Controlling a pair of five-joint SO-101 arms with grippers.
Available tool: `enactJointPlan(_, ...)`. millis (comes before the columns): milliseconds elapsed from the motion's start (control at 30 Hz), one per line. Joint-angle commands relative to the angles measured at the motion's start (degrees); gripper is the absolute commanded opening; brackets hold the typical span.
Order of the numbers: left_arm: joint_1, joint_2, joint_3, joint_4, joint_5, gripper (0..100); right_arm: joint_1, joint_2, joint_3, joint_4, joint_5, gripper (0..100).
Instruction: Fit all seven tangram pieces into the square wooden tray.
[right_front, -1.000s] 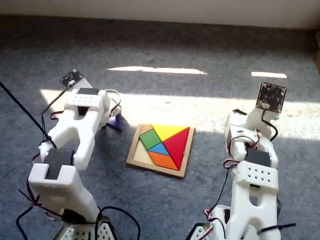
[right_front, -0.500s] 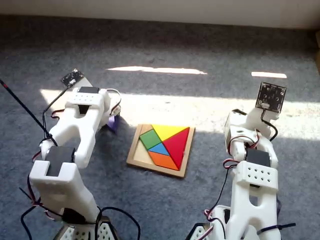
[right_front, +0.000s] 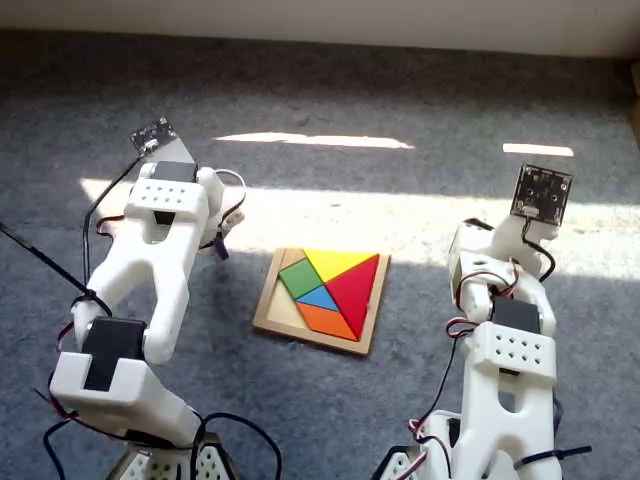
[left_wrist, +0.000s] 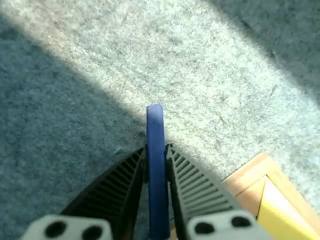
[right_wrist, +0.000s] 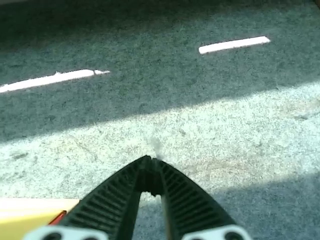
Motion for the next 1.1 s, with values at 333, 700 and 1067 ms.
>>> enactJointPlan(333, 5.1, -0.7, -1.4, 7.6, -43.6, 0, -0.2, -1.9, -0.3, -1.4, 0.5, 1.0)
enactJointPlan(700, 19.5, -0.6, -0.8, 9.8, -45.8, 0, -0.2, -1.9, -0.3, -1.4, 0.5, 1.0)
enactJointPlan(1067, 21.1, -0.7, 8.8, 1.5, -37.0, 0, -0.2, -1.9, -0.3, -1.4, 0.5, 1.0)
